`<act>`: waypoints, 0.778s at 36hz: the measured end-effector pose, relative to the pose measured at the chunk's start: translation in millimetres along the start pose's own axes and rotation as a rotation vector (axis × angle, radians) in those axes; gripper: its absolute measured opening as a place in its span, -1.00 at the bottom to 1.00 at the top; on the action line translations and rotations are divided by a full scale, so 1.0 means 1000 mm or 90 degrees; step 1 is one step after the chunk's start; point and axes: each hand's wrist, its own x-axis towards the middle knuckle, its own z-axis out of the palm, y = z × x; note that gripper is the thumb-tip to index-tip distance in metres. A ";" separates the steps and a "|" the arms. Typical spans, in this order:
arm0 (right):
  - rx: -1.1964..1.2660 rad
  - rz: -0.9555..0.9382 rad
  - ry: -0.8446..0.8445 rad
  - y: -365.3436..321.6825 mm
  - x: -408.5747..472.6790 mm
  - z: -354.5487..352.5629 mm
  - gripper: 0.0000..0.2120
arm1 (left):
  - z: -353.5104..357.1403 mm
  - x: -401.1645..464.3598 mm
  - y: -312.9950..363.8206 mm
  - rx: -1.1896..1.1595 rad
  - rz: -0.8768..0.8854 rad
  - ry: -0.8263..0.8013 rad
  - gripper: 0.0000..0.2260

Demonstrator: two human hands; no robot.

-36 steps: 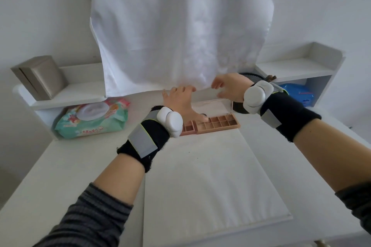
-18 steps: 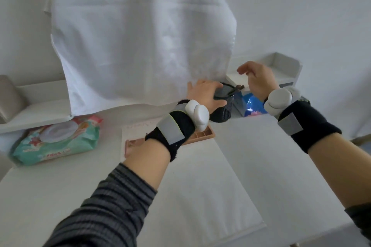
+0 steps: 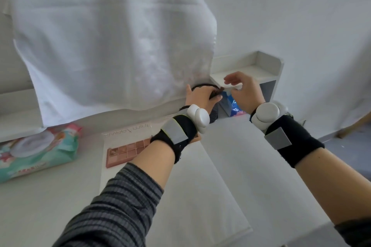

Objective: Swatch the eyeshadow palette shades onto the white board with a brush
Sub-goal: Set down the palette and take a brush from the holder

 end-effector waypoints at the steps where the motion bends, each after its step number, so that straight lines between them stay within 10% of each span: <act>1: 0.003 -0.007 -0.008 0.000 0.001 0.002 -0.62 | -0.002 -0.002 -0.001 -0.027 0.007 0.008 -0.75; 9: -0.053 -0.082 -0.057 -0.009 -0.001 0.009 -0.76 | -0.019 -0.003 -0.015 -0.443 -0.010 -0.042 -0.70; 28: -0.135 -0.076 -0.035 -0.010 0.006 0.021 -0.74 | -0.037 0.018 -0.023 -0.556 -0.090 -0.109 -0.82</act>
